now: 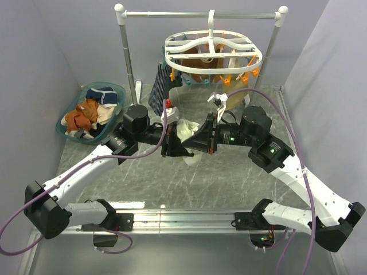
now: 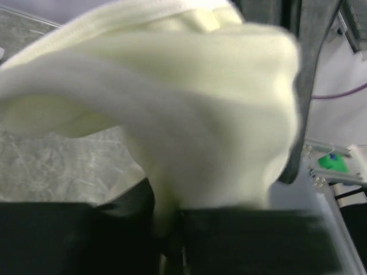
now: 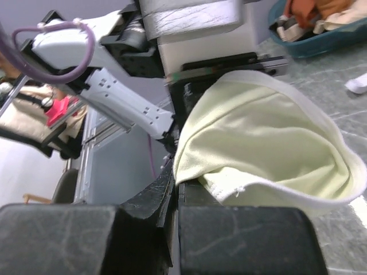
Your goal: Remove the underwear clipped to the hanger
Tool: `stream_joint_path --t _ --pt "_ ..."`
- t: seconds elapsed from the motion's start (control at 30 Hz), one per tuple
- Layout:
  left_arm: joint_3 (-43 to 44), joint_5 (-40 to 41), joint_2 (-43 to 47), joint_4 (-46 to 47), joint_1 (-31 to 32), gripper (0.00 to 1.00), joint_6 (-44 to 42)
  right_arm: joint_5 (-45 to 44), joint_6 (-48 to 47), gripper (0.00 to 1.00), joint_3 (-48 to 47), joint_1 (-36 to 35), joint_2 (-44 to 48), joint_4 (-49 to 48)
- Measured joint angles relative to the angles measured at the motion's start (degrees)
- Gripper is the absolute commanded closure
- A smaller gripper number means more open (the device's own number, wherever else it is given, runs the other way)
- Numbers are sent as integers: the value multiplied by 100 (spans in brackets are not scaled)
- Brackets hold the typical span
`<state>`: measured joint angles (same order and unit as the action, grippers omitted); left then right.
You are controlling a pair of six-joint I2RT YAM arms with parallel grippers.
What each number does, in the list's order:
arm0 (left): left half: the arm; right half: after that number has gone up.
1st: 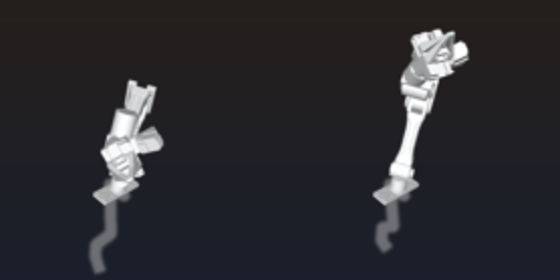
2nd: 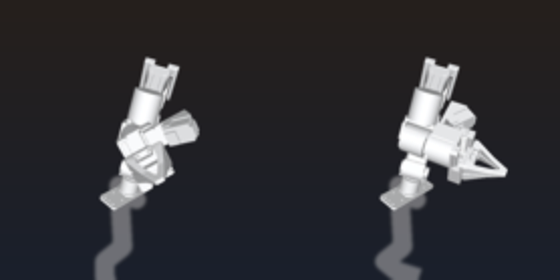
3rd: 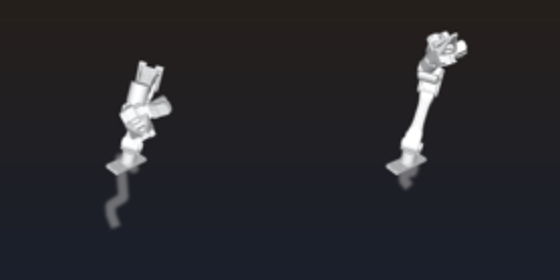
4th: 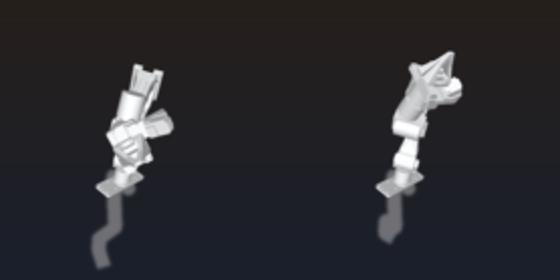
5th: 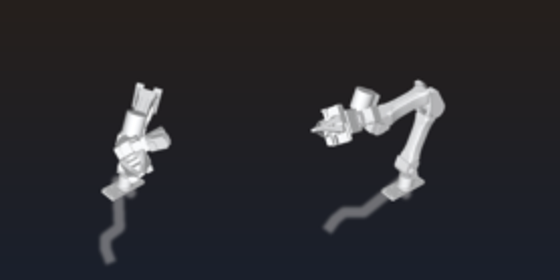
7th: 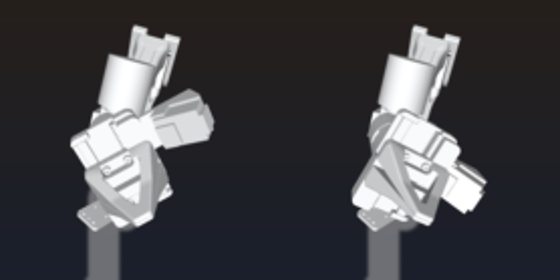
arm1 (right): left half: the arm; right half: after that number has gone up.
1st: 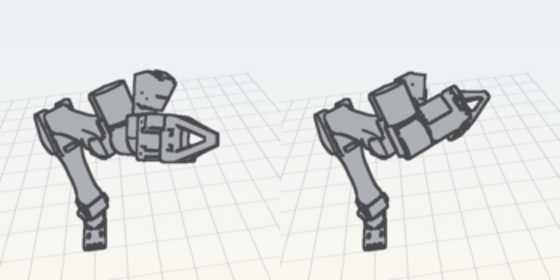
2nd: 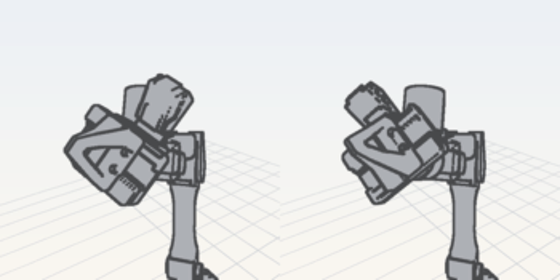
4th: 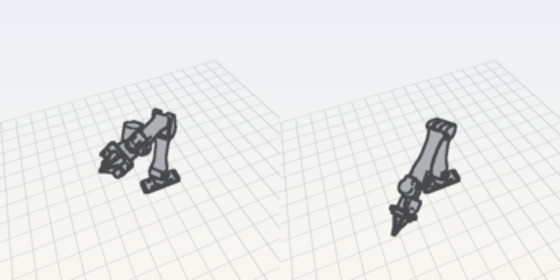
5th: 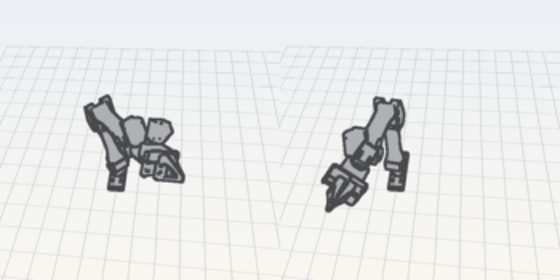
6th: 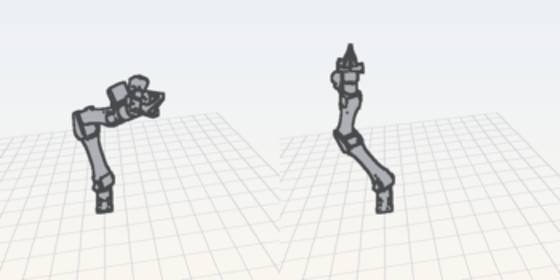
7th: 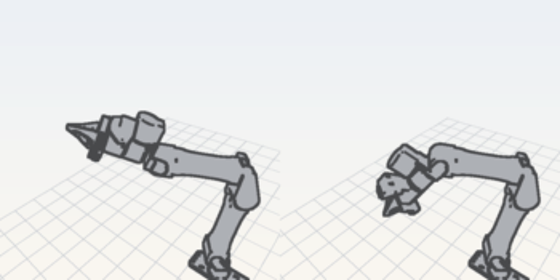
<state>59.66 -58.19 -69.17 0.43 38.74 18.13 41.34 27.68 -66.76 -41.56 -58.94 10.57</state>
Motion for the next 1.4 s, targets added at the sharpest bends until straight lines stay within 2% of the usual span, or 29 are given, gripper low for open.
stream_joint_path --t 0.03,0.1,0.13,0.3,0.37,0.47,0.6,0.73,0.83,1.07,1.1,1.13,1.17,1.2,1.23,1.4 --pt "28 35 -13 -66 13 100 -22 -61 0 80 0 7 -9 -13" --pt "83 280 -22 -260 35 100 -103 -219 39 58 0 31 -17 0" --pt "105 479 -22 -391 35 100 -136 -358 42 44 -13 33 -15 15" --pt "133 2135 2 -1196 -98 100 -181 -1770 0 13 -116 31 162 293" --pt "133 2894 39 -1545 -341 100 -98 -2625 -33 12 -116 31 348 415" --pt "133 4207 190 -2127 -1062 100 138 -3611 -160 11 -131 35 688 575" --pt "197 5436 396 -2743 -2251 100 278 -4181 -295 10 -317 35 772 767" --pt "531 5842 302 -2881 -3469 100 249 -4367 -354 10 -295 35 769 813" --pt "1014 5971 -131 -2677 -4242 100 199 -4444 -396 9 -267 35 629 839" --pt "2114 6419 -1941 -1766 -5029 99 2 -5414 -490 8 125 98 629 1207" --pt "2194 6461 -2173 -1703 -5097 91 -11 -5587 -501 7 131 131 660 1298" --pt "2273 6463 -2400 -1703 -5178 78 -35 -5733 -503 7 133 155 691 1353" --pt "2341 6452 -2594 -1711 -5250 62 -50 -5936 -503 2 133 197 745 1423" --pt "2385 6426 -2765 -1725 -5313 27 -48 -6098 -494 2 133 229 798 1475" --pt "2391 6398 -2896 -1733 -5368 1 -44 -6295 -490 2 136 262 859 1532" --pt "1803 6288 -2667 -1635 -5381 1 127 -7117 -428 1 138 640 1016 1864"
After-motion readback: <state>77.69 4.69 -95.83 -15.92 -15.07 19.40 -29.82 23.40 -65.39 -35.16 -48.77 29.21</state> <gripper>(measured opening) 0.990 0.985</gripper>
